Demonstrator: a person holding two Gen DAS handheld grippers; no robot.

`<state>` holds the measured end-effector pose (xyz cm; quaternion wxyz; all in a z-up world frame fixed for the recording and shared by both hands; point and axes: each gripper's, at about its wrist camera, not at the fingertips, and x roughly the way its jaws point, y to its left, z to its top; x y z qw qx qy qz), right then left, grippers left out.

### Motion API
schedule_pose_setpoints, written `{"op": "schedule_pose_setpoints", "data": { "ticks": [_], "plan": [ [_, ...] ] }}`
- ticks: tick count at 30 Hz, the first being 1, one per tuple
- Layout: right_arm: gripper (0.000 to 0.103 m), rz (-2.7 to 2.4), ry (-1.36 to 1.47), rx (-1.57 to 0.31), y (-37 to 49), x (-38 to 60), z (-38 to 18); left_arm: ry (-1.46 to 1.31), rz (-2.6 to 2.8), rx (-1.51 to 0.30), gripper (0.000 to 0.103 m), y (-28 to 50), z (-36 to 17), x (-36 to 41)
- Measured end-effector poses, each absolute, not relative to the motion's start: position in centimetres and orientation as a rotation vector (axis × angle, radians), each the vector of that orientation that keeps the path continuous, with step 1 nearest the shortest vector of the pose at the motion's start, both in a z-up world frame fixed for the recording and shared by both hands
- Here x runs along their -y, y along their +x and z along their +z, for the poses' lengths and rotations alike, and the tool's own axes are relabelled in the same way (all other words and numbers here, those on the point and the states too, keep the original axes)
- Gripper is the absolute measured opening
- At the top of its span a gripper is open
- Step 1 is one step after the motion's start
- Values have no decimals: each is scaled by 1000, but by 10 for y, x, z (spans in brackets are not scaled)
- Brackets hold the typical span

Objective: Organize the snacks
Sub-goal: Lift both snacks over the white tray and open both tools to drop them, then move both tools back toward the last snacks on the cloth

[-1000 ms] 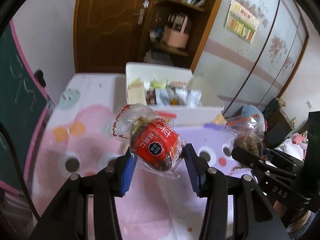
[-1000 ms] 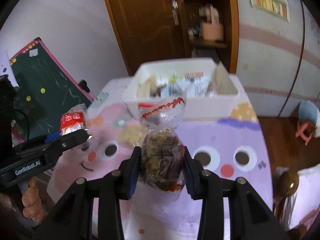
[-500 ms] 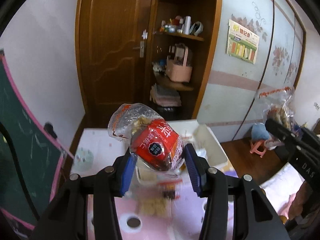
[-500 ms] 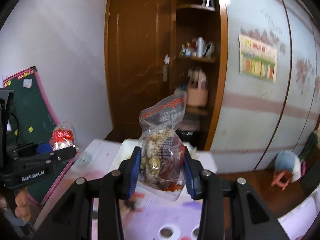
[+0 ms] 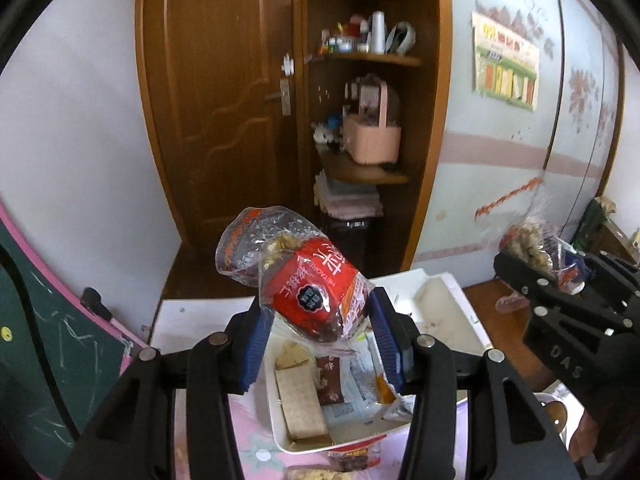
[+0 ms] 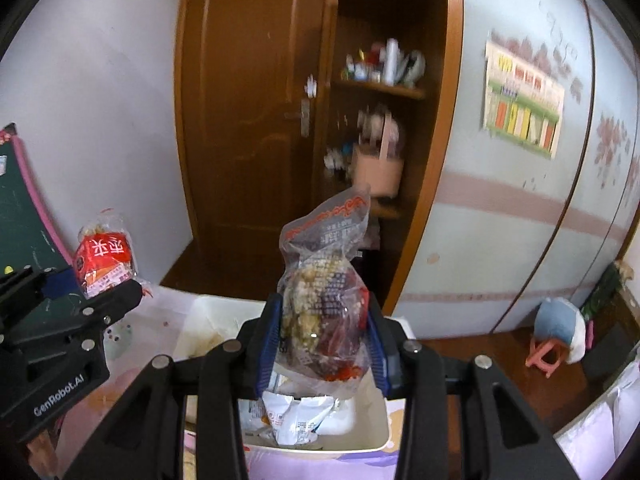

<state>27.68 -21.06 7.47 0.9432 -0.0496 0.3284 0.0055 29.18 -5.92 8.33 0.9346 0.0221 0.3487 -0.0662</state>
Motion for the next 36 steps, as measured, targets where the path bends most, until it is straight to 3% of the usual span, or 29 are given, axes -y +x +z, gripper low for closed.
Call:
{"op": "schedule_pose_setpoints", "data": {
  "ticks": [5,7,12,16,36],
  "plan": [
    [39,11,-88,-782,309,210,29,66,-122,-810,52,325,39,64],
    [41,5,-82,-819,317,209,17,63,-105,-854,73,336,22,63],
    [48,27,-54,-847,315,210,6,21,-101,-888,82,342,5,51],
    [53,35,-70,-831,303,213,7,9,-94,-890,83,332,2,37],
    [53,90,-46,-788,183,215,46,28,-141,-837,85,205,57,-4]
  ]
}}
